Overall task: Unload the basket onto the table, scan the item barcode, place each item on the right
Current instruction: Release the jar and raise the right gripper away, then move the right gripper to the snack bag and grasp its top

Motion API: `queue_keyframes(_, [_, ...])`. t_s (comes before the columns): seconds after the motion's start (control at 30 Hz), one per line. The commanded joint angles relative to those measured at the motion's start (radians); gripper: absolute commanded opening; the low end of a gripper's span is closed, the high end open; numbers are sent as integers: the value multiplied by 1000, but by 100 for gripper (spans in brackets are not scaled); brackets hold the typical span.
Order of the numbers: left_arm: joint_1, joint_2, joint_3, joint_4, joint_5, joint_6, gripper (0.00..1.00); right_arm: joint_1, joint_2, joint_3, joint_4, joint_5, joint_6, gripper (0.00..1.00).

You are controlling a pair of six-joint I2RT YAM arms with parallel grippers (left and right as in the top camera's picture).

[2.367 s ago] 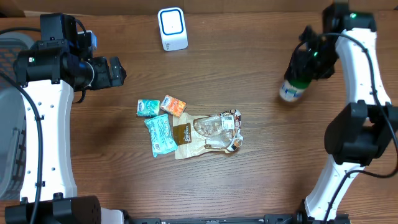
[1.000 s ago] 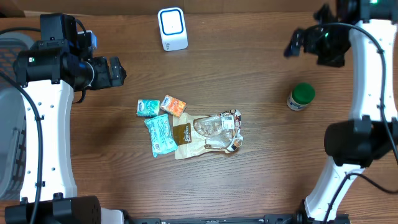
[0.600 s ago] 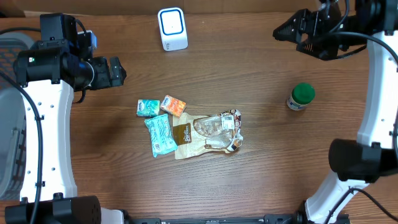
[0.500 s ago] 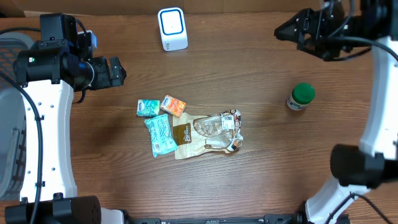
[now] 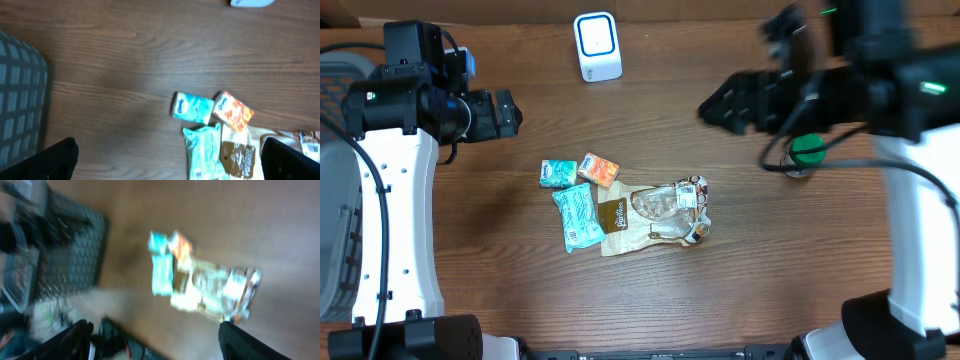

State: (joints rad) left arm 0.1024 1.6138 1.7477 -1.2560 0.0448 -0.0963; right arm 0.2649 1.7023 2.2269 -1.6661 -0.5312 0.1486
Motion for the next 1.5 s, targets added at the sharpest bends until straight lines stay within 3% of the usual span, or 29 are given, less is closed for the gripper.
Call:
queue_keyframes(0.0, [-5,-11,22,10,-39,22,99,94,24,-158,64,43,29,75])
queue_keyframes(0.23, [-5,-11,22,11,-36,21,99,254,27,-526,446,50,149,70])
queue_keyframes(0.37, [-5,-11,22,11,-26,22,100,344,38,-658,698,158,267,70])
queue_keyframes(0.53, [-5,-11,22,11,-26,22,100,438,142,-695,846,325,365,69])
queue_keyframes(0.67, [-5,-11,22,11,-26,21,100,474,245,-695,904,328,380,65])
queue_keyframes(1.0, [-5,-11,22,10,-17,3,100,528,355,-695,927,313,466,62])
queue_keyframes(1.47, [-5,-11,22,19,-18,3,99,534,385,-697,610,341,433,68])
